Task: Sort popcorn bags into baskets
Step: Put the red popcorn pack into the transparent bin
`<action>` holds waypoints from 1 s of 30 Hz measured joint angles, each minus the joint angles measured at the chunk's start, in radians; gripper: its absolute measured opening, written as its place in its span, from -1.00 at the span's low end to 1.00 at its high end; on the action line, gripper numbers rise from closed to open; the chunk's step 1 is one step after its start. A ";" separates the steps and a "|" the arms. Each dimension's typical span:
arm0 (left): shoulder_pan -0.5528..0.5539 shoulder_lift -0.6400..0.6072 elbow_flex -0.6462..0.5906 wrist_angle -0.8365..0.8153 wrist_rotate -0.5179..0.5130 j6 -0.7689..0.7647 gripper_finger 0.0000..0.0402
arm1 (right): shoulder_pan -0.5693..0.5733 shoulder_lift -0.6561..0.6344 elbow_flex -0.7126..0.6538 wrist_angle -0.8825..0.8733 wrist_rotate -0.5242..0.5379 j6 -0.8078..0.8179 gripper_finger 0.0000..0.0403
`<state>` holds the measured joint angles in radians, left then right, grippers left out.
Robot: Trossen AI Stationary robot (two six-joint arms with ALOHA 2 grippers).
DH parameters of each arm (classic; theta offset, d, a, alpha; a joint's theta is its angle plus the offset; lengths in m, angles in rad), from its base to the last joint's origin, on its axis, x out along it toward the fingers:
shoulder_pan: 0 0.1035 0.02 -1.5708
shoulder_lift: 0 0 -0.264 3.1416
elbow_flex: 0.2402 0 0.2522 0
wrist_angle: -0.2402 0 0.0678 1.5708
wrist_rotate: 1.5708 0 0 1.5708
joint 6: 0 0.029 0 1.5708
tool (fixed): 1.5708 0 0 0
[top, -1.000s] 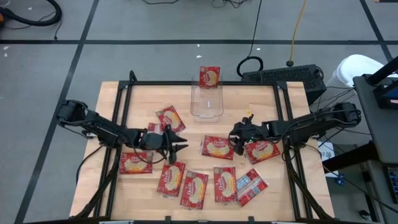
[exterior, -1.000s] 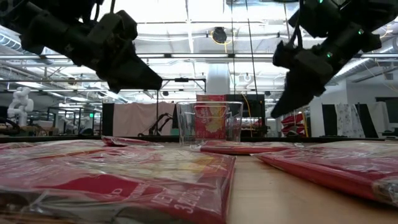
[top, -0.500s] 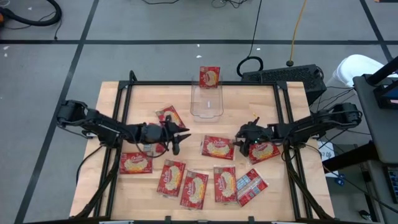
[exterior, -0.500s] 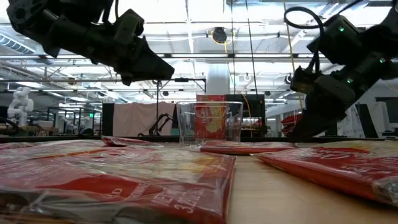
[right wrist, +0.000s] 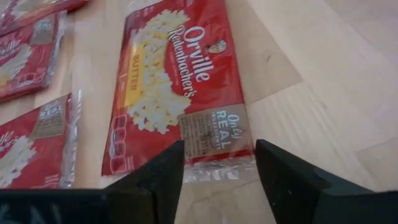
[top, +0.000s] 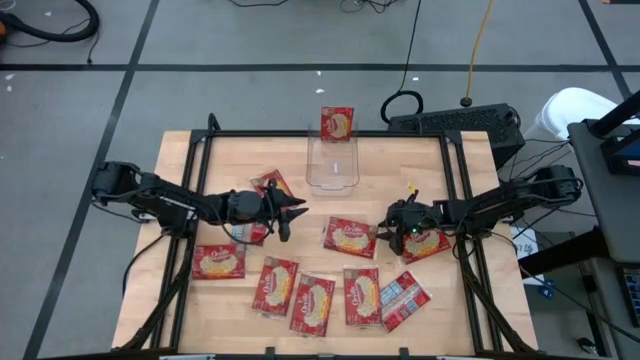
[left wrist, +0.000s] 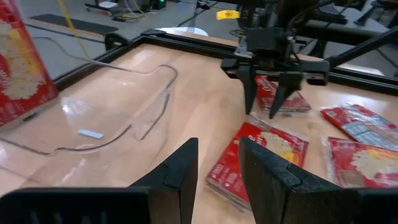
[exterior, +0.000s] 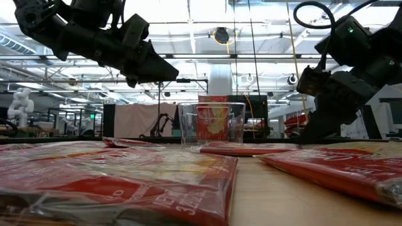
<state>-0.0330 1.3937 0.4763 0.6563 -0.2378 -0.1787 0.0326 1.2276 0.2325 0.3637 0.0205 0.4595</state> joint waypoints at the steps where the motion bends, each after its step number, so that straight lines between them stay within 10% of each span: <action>1: 0.000 0.000 0.000 0.000 0.012 0.000 -0.40 | 0.000 0.005 0.000 0.000 0.001 0.003 -0.16; 14: -0.021 0.000 0.000 -0.002 0.032 0.021 -0.40 | -0.001 0.136 0.002 0.118 0.008 -0.061 -0.96; 21: -0.004 0.000 0.057 -0.029 0.032 0.025 -0.40 | 0.000 0.116 0.100 0.154 0.001 -0.256 -0.99; 30: 0.033 -0.001 0.353 -0.543 0.183 0.131 -0.29 | -0.001 0.116 0.291 0.039 0.001 -0.471 -1.00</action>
<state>0.0002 1.3931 0.8288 0.1135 -0.0546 -0.0472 0.0319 1.3437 0.5237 0.4025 0.0219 -0.0119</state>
